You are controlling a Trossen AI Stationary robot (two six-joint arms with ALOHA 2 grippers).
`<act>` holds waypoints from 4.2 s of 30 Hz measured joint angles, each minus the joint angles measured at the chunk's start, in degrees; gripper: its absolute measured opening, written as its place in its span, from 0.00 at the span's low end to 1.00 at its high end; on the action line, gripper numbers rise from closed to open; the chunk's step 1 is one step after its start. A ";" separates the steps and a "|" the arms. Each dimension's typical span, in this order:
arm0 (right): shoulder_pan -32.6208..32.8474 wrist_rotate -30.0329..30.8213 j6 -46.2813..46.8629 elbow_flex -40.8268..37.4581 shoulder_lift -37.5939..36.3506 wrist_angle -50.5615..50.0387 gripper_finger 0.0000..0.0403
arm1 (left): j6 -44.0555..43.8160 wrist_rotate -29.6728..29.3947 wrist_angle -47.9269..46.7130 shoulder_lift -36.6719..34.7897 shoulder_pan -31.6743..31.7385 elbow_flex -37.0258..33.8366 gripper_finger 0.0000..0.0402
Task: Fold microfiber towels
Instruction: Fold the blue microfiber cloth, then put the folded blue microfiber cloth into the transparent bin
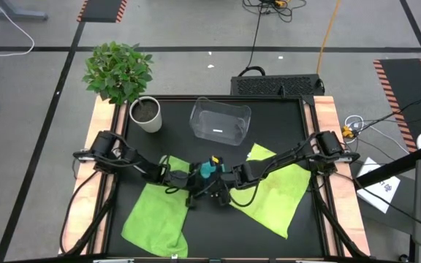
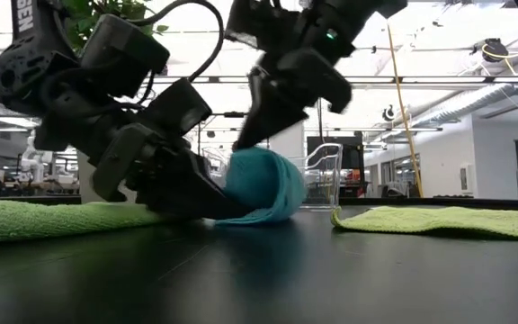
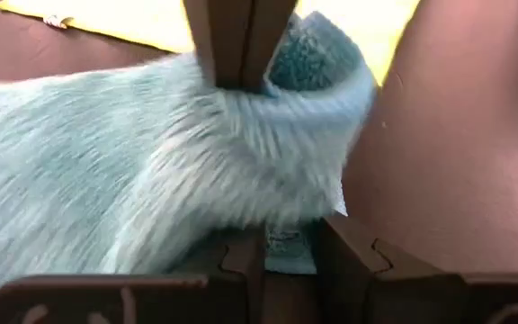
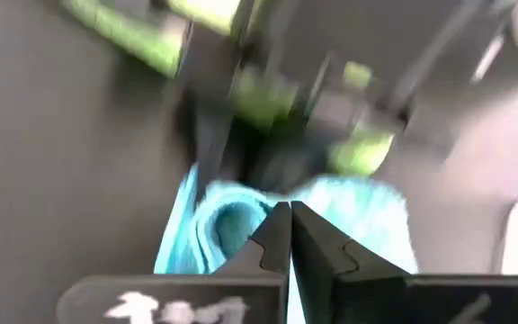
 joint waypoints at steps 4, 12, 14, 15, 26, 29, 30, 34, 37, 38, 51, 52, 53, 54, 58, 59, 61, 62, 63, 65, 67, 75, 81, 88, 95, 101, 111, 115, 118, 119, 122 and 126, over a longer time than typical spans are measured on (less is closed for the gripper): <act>0.91 -0.75 1.80 -1.55 0.00 -2.32 0.00 | -0.48 -0.25 -2.11 -1.10 -0.01 0.07 0.23; 1.25 -19.41 1.61 -5.51 0.02 1.30 0.04 | -1.11 -0.57 -2.03 -1.14 -0.01 0.08 0.23; 1.25 -19.79 0.89 -5.60 0.02 1.92 0.08 | -1.14 -0.64 -1.86 -1.14 -0.01 0.06 0.23; 1.22 -19.50 0.87 -5.60 0.02 2.32 0.10 | -1.34 -0.65 -1.86 -1.14 -0.01 0.08 0.23; 0.57 -10.64 -3.53 -5.64 -3.28 0.98 0.23 | -3.11 -3.71 -8.56 -4.40 -0.27 0.03 0.23; 0.60 -8.85 -6.04 -5.64 -5.22 -3.19 0.26 | -3.26 -4.30 -10.09 -5.20 -0.27 0.01 0.23; 0.60 -8.87 -6.98 -5.73 -5.77 -4.75 0.26 | -3.14 -4.34 -10.35 -5.37 -0.27 0.01 0.23; 0.57 -7.97 -8.45 -9.34 -7.93 -5.49 0.28 | -2.40 -3.73 -10.25 -5.41 -0.25 0.01 0.23; -0.58 -7.27 -5.54 -14.32 -9.58 -1.34 0.29 | -2.02 -3.50 -10.09 -5.43 -0.23 0.01 0.23; -1.32 -7.23 -4.27 -16.21 -10.50 -0.07 0.29 | -1.30 -3.50 -9.88 -5.43 -0.26 0.01 0.23; -14.13 -21.94 13.32 -33.14 -28.12 29.18 0.36 | 2.19 -0.92 -17.46 -17.60 -4.89 -0.06 0.23; -14.80 -23.09 15.94 -33.46 -28.84 29.71 0.36 | 2.21 -1.20 -18.28 -18.48 -5.13 -0.06 0.23; -15.50 -24.33 18.42 -33.46 -29.28 30.24 0.35 | 2.21 -2.15 -18.41 -19.07 -5.21 -0.04 0.23; -16.15 -25.88 20.50 -33.46 -29.45 30.44 0.35 | 2.23 -3.34 -18.81 -19.58 -5.18 0.01 0.23; -18.83 -33.03 28.02 -33.46 -28.46 31.60 0.36 | 4.04 -5.43 -19.91 -19.93 -3.62 -0.01 0.23; -19.33 -34.68 29.52 -33.46 -28.07 31.93 0.37 | 4.94 -5.31 -19.94 -19.84 -3.06 -0.03 0.23; -20.28 -36.72 32.18 -33.48 -27.17 32.72 0.38 | 6.01 -5.02 -19.96 -19.43 -1.84 -0.03 0.23; -20.71 -37.60 33.21 -33.48 -26.92 33.17 0.39 | 6.42 -4.93 -20.41 -19.35 -1.21 -0.03 0.23; -21.08 -37.77 34.57 -33.48 -26.82 33.31 0.39 | 6.69 -4.79 -20.77 -19.35 -0.56 -0.03 0.23; -21.81 -37.93 37.62 -33.48 -26.60 34.64 0.40 | 6.95 -4.79 -21.43 -19.39 0.68 0.01 0.23; -22.51 -39.11 40.82 -33.48 -26.56 34.81 0.40 | 6.89 -4.68 -22.68 -19.39 1.85 -0.01 0.23; -22.26 -39.25 49.91 -33.46 -25.95 34.36 0.40 | 7.18 0.65 -17.99 -13.80 4.42 0.09 0.23; -20.59 -39.11 56.49 -33.46 -21.06 34.74 0.40 | 7.52 1.00 -14.67 -8.71 5.67 0.06 0.23; -20.80 -40.53 64.18 -33.48 -15.38 35.93 0.40 | 7.52 2.19 -13.16 -7.48 6.60 0.12 0.23; -20.26 -41.33 71.54 -33.48 -11.84 37.51 0.40 | 8.23 1.97 -13.21 -7.46 7.14 0.10 0.23; -19.57 -42.24 74.73 -33.46 -8.52 38.85 0.40 | 8.17 2.56 -13.73 -7.44 8.86 0.07 0.23; -19.54 -42.14 74.00 -33.44 -5.49 46.93 0.40 | 9.73 4.28 -12.82 -7.39 9.76 -0.46 0.23; -20.37 -42.15 72.55 -33.44 -5.49 46.44 0.40 | 9.87 4.54 -12.58 -7.36 9.80 -0.48 0.23; -20.39 -43.32 72.57 -33.44 -5.49 46.00 0.40 | 9.92 4.65 -12.48 -7.35 9.80 -0.47 0.23; -20.39 -43.95 72.28 -33.44 -5.49 45.80 0.40 | 9.92 4.65 -12.30 -7.35 9.80 -0.49 0.23; -20.36 -44.77 71.57 -33.44 -5.49 45.46 0.39 | 9.94 4.69 -11.56 -7.30 9.80 -0.49 0.23; -20.71 -42.54 71.58 -33.44 -5.49 45.43 0.36 | 9.94 4.74 -11.43 -7.28 9.76 -0.51 0.23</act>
